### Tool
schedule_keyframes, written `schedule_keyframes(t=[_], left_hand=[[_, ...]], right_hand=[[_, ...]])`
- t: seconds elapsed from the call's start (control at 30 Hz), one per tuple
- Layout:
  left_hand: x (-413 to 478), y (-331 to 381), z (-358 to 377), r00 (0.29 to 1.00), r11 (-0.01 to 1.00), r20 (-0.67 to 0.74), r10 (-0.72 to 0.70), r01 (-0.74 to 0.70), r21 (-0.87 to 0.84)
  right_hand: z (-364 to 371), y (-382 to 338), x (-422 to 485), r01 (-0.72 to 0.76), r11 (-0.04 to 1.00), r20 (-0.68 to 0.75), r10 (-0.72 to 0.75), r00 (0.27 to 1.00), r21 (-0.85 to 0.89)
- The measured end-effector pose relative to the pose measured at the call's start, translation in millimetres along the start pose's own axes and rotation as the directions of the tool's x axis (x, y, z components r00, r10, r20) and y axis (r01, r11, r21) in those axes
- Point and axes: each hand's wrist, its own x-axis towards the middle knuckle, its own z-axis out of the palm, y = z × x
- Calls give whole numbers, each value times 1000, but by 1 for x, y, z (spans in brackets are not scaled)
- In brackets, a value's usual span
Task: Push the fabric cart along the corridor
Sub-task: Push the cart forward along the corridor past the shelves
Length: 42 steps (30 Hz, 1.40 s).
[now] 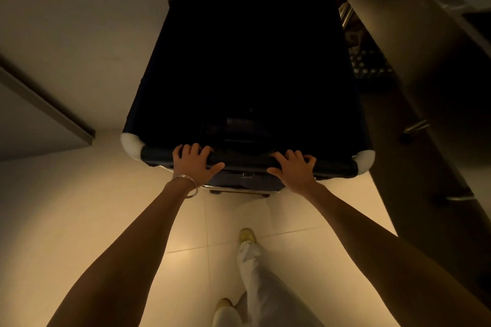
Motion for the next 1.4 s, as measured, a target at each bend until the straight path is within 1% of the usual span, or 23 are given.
schedule_keyframes(t=[0.07,0.17,0.33,0.43,0.57,0.7,0.9,1.1,1.27,1.4], left_hand=[[-31,0,7,1000,1000,2,1,-1,-2],[-78,1,17,1000,1000,-28,11,-11,-21],[-156,2,35,999,1000,-46,27,-27,-9],[-194,4,44,997,999,-70,40,-40,-2],[-233,4,53,995,998,-78,61,-62,-6],[-258,6,60,992,998,-108,62,-62,-3],[-271,5,64,990,998,-125,59,-63,-25],[-261,5,62,990,998,-133,56,-61,-35],[-237,1,55,989,996,-126,81,-84,-16],[-209,-2,48,993,996,-85,86,-88,-16]], right_hand=[[7,-8,-30,-9,1000,6,9,1000,-1],[18,-19,-76,-1,999,-60,-1,998,-36],[39,-32,-150,-15,998,-56,11,998,-62],[52,-37,-185,-15,999,-48,12,999,-45],[67,-40,-223,-29,998,-137,21,990,-56],[76,-45,-249,-28,997,-180,15,984,-67],[78,-49,-260,-24,996,-164,11,986,-80],[79,-48,-253,-30,997,-200,14,980,-75],[75,-45,-231,-19,996,-201,2,980,-82],[68,-43,-206,-19,998,-218,5,976,-61]])
